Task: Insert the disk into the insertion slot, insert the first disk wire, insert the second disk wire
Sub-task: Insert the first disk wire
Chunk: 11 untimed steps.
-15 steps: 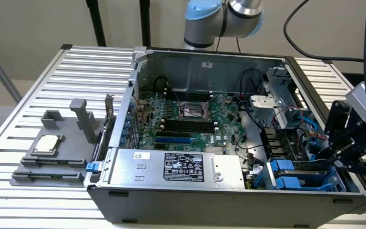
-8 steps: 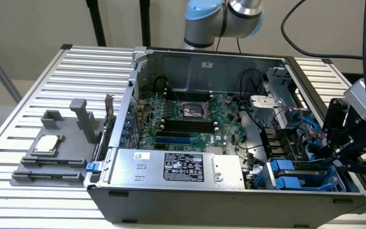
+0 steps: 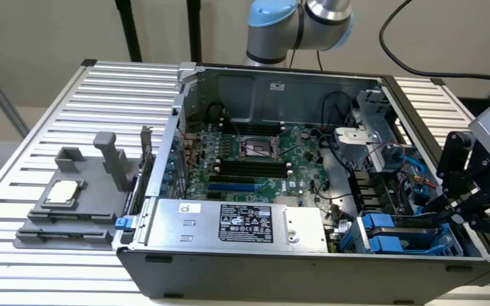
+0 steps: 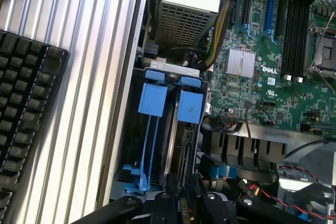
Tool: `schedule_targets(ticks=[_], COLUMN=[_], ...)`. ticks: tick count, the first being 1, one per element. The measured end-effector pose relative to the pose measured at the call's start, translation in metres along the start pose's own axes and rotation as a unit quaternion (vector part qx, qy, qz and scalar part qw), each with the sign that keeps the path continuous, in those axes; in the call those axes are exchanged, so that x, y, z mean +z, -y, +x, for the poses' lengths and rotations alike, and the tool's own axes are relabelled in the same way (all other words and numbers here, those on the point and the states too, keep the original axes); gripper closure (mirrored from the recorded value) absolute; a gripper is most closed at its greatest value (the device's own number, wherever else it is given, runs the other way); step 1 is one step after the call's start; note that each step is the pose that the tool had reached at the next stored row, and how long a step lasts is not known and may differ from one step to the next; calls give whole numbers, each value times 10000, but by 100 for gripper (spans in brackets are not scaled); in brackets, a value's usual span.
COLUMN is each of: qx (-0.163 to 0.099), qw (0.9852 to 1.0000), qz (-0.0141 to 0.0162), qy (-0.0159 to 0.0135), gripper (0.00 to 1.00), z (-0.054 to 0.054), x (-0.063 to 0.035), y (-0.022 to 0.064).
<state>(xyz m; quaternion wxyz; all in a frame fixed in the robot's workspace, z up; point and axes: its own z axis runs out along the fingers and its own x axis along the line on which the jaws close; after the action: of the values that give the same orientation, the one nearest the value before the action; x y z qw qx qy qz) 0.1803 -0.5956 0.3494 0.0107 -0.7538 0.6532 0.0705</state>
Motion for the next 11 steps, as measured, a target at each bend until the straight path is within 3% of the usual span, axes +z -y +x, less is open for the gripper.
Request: schedule_targets(ticks=[8, 9, 11], qx=[-113, -124, -148], qw=[9999, 9999, 9999], qz=[-14, -15, -18], qy=[-8, -8, -9], gripper=[77, 84, 84], z=[4, 3, 3], x=[19, 20, 20], y=[2, 3, 3])
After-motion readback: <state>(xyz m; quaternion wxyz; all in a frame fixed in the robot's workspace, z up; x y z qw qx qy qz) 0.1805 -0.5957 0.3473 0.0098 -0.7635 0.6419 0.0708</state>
